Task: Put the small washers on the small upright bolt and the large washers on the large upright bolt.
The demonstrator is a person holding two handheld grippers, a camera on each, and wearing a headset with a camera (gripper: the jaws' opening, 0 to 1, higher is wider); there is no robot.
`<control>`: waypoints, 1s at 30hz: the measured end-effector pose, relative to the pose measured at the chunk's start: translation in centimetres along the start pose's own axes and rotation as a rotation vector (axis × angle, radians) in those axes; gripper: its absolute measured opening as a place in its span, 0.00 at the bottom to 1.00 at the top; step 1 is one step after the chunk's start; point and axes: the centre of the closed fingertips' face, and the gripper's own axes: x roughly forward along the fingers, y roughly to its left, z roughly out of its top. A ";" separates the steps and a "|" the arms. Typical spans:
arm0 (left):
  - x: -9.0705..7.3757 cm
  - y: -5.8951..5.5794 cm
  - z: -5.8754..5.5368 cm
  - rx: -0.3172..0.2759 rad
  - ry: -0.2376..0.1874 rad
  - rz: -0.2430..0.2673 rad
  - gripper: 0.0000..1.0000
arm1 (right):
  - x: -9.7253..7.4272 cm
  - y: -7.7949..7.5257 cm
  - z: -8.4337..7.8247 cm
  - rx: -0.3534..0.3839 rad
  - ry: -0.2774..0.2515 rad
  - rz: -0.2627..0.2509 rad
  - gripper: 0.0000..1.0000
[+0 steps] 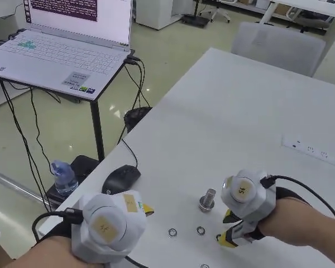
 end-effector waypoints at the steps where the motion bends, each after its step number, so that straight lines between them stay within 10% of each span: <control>1: 0.0 0.0 0.0 -0.001 0.000 0.001 0.84 | 0.1 0.1 -0.1 -0.001 0.001 0.000 0.31; 30: -0.3 -0.6 -0.2 -0.003 -0.002 0.005 0.82 | 0.7 0.9 -0.4 0.026 0.021 -0.033 0.13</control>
